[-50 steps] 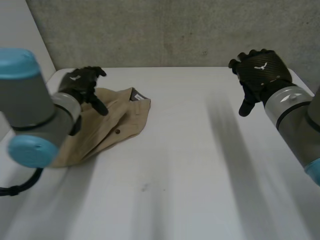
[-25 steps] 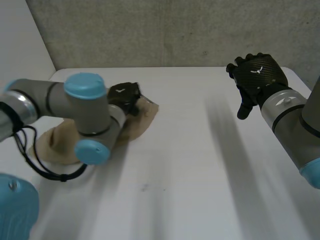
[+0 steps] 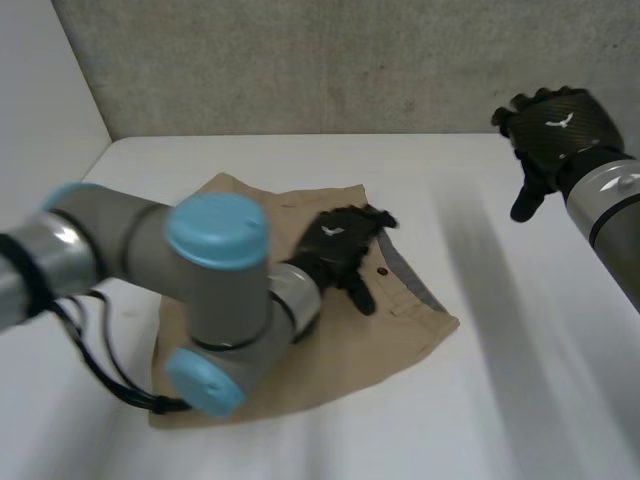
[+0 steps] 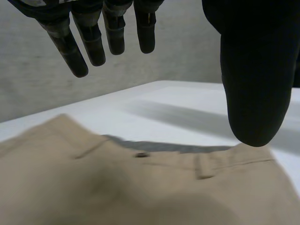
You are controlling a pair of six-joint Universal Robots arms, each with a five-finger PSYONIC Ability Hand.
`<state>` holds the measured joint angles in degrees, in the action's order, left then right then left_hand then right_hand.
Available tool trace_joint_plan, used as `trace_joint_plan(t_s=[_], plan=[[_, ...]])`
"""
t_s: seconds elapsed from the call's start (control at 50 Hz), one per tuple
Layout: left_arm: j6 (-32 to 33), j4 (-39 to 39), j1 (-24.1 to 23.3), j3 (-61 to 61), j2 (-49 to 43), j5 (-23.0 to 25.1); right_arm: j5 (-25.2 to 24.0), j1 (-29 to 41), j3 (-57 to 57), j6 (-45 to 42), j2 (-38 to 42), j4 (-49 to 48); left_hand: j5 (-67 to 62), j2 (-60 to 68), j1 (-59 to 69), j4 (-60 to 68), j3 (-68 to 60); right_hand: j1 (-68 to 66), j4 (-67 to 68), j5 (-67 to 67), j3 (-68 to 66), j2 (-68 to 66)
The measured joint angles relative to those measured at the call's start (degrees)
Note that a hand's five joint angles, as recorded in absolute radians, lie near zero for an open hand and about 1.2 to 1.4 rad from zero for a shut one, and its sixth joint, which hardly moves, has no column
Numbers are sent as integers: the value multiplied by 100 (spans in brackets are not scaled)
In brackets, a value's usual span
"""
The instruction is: Fold the shorts.
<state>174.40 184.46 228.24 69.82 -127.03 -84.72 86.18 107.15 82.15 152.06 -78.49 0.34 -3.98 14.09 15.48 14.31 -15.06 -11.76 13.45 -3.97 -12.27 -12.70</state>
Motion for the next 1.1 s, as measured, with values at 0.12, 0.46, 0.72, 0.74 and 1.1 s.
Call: trace_joint_plan(t_s=[0.12, 0.46, 0.72, 0.74, 1.1], plan=[[187, -536, 349, 918, 1091, -172, -894, 23, 288, -395, 24, 214, 27, -41, -62, -39, 0, 0, 0, 0, 0, 0], [1027, -983, 892, 3487, 2903, -1347, -2403, 48, 1153, -1699, 986, 531, -1099, 1079, 937, 1053, -968, -549, 666, -555, -786, -727], [1493, -1005, 869, 4168, 3013, -1380, -2346, -3, 1101, -1811, 1690, -72, -1844, 1841, 1729, 1829, -1737, -1599, 1888, -1692, -2011, -1987], [1493, -1007, 869, 4192, 3028, -1380, -2343, -4, 1093, -1813, 1731, -119, -1901, 1901, 1797, 1887, -1795, -1666, 1963, -1764, -2089, -2046], [1485, -1021, 846, 4609, 3259, -1381, -2338, 42, 987, -1789, 2025, -482, -2196, 2209, 2093, 2206, -2115, -4006, 5073, -4657, -5159, -5162]])
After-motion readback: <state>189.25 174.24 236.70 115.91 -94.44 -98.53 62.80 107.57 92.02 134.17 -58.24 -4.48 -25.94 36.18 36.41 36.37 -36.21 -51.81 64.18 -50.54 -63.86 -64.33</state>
